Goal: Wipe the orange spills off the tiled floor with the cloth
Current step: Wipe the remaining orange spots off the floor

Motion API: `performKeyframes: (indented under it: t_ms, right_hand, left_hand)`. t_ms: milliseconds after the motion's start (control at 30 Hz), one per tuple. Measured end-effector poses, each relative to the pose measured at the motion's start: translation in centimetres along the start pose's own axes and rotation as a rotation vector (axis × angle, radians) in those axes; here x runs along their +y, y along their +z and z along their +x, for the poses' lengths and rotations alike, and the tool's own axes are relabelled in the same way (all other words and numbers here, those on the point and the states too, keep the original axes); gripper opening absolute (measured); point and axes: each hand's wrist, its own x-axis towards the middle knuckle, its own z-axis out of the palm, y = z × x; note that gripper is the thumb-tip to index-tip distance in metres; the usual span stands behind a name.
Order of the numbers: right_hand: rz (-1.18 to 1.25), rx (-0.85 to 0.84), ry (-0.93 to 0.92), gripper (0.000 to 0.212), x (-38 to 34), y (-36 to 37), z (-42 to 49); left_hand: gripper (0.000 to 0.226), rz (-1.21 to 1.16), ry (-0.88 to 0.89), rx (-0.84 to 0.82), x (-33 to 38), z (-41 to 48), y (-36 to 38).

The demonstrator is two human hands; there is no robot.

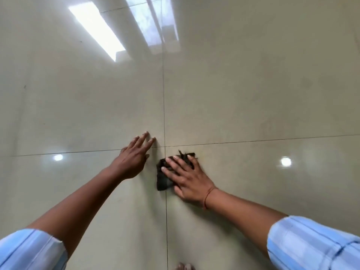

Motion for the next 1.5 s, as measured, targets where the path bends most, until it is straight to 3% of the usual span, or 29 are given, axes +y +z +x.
performKeyframes:
  t_ms: [67, 167, 200, 300, 367, 400, 500, 533, 567, 667, 700, 800, 833, 867, 967, 1000, 1100, 1133, 1300, 1367, 1433, 1500]
  right_hand:
    - [-0.091, 0.035, -0.024, 0.067, 2.4, -1.2, 2.4]
    - [0.012, 0.107, 0.378, 0.067, 4.0, -3.5, 6.9]
    - [0.066, 0.123, 0.416, 0.067, 3.2, -3.2, 6.8]
    - [-0.007, 0.073, 0.051, 0.065, -0.3, -0.3, 0.6]
    - [-0.077, 0.068, -0.056, 0.065, 2.6, -0.6, -2.2]
    - [-0.126, 0.139, 0.010, 0.066, 4.9, -1.0, -2.2]
    - [0.019, 0.276, 0.617, 0.065, 10.9, -2.4, -4.1]
    - [0.033, 0.317, 0.741, 0.065, 11.4, -2.2, -5.9]
    - [0.029, 0.323, 0.766, 0.065, 11.1, -1.6, -7.9]
    - [-0.057, 0.205, 0.525, 0.067, 10.8, 0.1, -14.6]
    - [-0.067, 0.229, 0.555, 0.067, 12.1, 0.3, -16.3]
    - [0.096, 0.444, 1.085, 0.065, 13.7, 0.6, -19.6]
    - [0.109, 0.485, 1.172, 0.064, 12.8, 1.4, -20.0]
    - [0.092, 0.482, 1.188, 0.065, 11.4, 2.7, -21.2]
    - [-0.007, 0.369, 0.949, 0.066, 9.5, 5.1, -25.7]
    - [0.008, 0.385, 1.001, 0.065, 10.1, 5.2, -27.4]
    - [0.188, 0.613, 1.576, 0.064, 9.4, 5.4, -29.8]
    - [0.203, 0.633, 1.645, 0.064, 8.4, 5.8, -28.9]
    - [0.056, 0.463, 1.199, 0.061, 5.8, 7.3, -31.7]
    - [0.075, 0.477, 1.346, 0.060, 7.8, 6.7, -32.6]
    - [0.240, 0.616, 1.680, 0.061, 9.3, 5.5, -31.3]
    - [0.300, 0.757, 1.818, 0.060, 9.3, 4.6, -27.8]
  left_hand:
    - [0.062, 0.012, 0.048, -0.027, -0.5, 0.2, -0.2]
    - [0.061, 0.010, 0.070, -0.039, -1.1, 0.4, -0.2]
    - [0.060, 0.019, 0.064, -0.016, -1.0, 0.4, -0.3]
    - [0.054, -0.012, -0.015, 0.126, 0.6, 0.5, -0.7]
    - [0.052, -0.003, 0.005, 0.188, 2.3, 1.4, -1.0]
    - [0.051, 0.012, 0.044, 0.209, 3.0, 1.9, -1.1]
    - [0.052, -0.004, 0.201, 0.214, 6.7, 4.0, -1.5]
    - [0.053, -0.003, 0.266, 0.200, 8.4, 4.9, -1.7]
    - [0.054, 0.009, 0.332, 0.185, 10.0, 5.5, -1.8]
    - [0.057, 0.058, 0.516, 0.108, 15.8, 7.2, -1.8]
    - [0.059, 0.084, 0.581, 0.070, 18.1, 7.8, -1.6]
    - [0.063, 0.165, 0.751, 0.012, 24.0, 8.9, -0.3]
    - [0.063, 0.197, 0.799, 0.009, 25.5, 9.2, 0.0]
    - [0.063, 0.234, 0.869, 0.012, 27.7, 9.5, 0.5]
    - [0.061, 0.298, 1.016, 0.031, 31.9, 9.8, 1.4]
    - [0.061, 0.297, 1.046, 0.019, 33.2, 9.7, 1.6]
    - [0.068, 0.347, 1.056, -0.039, 36.0, 9.2, 3.1]
    - [0.072, 0.386, 1.038, -0.034, 35.9, 9.3, 3.6]
    - [0.075, 0.456, 1.033, 0.026, 35.9, 9.4, 4.5]
    - [0.076, 0.462, 1.035, 0.023, 36.1, 9.4, 4.3]
    - [0.077, 0.455, 1.033, 0.024, 36.0, 9.4, 4.3]
    - [0.075, 0.436, 1.040, 0.015, 35.9, 9.5, 4.1]
